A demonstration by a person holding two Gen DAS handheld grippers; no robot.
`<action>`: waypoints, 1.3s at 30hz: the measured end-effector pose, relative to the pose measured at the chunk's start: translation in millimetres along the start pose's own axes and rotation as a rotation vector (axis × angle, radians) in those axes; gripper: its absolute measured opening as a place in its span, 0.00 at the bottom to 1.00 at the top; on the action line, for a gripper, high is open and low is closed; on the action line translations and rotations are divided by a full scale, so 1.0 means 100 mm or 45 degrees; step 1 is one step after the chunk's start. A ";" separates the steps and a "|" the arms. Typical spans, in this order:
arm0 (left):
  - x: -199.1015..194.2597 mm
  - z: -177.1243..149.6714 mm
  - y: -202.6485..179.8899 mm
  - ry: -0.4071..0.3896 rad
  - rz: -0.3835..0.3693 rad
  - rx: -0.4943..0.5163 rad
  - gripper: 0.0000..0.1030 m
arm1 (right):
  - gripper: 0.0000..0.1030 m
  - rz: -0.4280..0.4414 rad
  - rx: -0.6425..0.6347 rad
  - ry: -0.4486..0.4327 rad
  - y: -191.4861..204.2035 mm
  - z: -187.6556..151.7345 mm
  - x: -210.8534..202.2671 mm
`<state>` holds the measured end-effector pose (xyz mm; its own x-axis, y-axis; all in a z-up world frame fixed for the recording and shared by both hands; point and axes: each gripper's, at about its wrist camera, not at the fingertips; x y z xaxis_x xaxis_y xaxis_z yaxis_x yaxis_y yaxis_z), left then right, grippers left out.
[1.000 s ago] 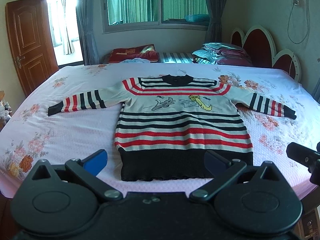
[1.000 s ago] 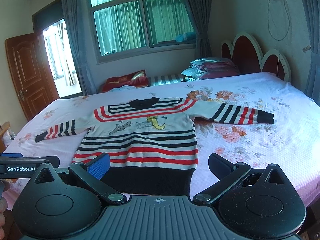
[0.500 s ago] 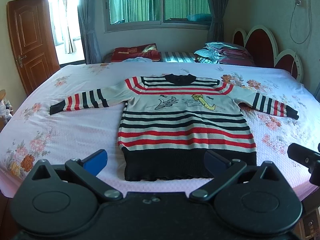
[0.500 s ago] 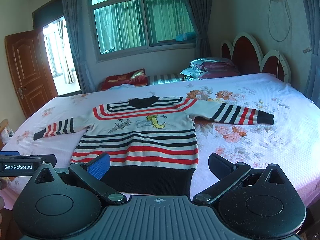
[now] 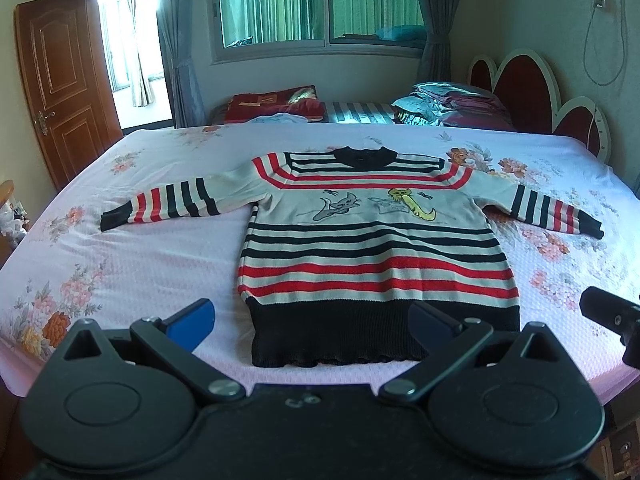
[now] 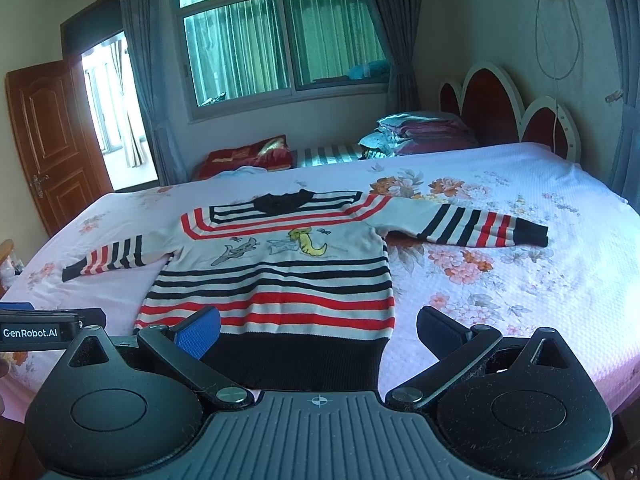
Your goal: Fold small clothes
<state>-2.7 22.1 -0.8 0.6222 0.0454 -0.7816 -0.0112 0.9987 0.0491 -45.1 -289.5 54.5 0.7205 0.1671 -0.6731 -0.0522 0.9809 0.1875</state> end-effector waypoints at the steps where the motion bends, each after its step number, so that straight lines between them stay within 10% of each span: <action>1: 0.00 0.00 0.00 0.001 0.000 -0.001 1.00 | 1.00 -0.002 0.000 0.000 -0.01 0.01 0.01; 39: 0.57 0.43 0.08 0.052 -0.027 -0.023 1.00 | 1.00 -0.092 0.097 0.058 -0.24 0.26 0.58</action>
<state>66.3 31.7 -17.9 0.5897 0.0245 -0.8072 -0.0127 0.9997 0.0211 15.7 -305.7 29.5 0.6882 0.1019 -0.7183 0.0527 0.9805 0.1896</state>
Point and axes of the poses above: each gripper's, at about its wrist camera, not at the fingertips, and x roughly the way its jaws point, y to its left, z to its top, and after that the axes turned 11 degrees about y, right-handed
